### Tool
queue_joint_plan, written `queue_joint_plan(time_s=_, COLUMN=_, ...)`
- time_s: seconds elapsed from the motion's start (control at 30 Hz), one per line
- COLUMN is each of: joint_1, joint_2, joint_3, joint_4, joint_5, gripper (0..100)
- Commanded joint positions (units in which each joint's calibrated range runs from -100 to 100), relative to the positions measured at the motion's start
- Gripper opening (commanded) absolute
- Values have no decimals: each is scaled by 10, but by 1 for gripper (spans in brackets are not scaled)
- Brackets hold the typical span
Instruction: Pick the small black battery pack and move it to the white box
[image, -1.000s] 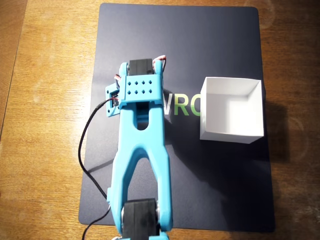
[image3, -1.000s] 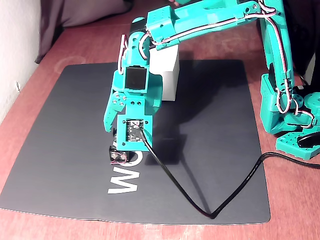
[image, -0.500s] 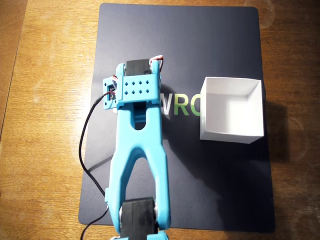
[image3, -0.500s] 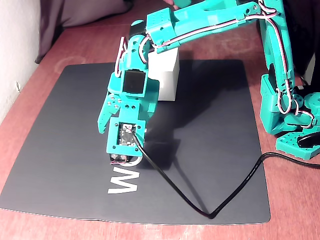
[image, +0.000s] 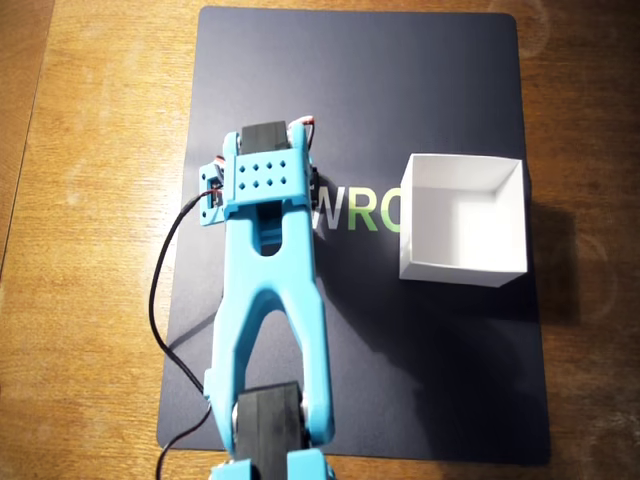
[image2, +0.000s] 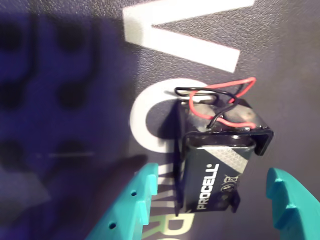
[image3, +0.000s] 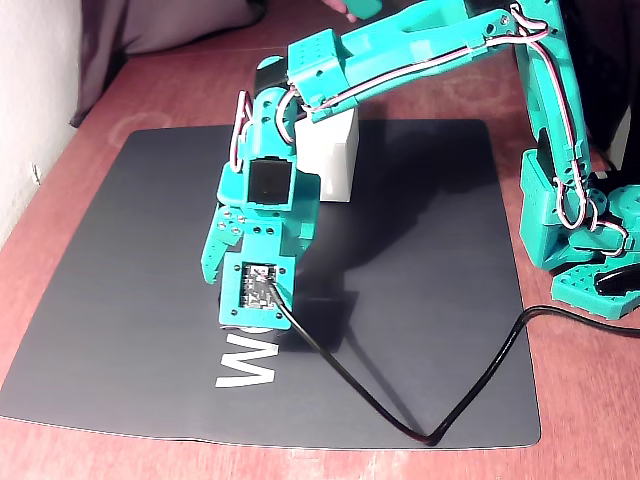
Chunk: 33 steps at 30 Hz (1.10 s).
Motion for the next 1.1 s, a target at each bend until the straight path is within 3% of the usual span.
queue_joint_plan(time_s=0.0, joint_1=4, joint_2=-2, joint_3=-28, joint_4=-1, joint_5=3, gripper=25)
queue_joint_plan(time_s=0.9, joint_1=39, joint_2=36, joint_3=-27, joint_4=-23, joint_5=16, gripper=25)
queue_joint_plan(time_s=1.07, joint_1=32, joint_2=36, joint_3=-26, joint_4=-22, joint_5=33, gripper=19)
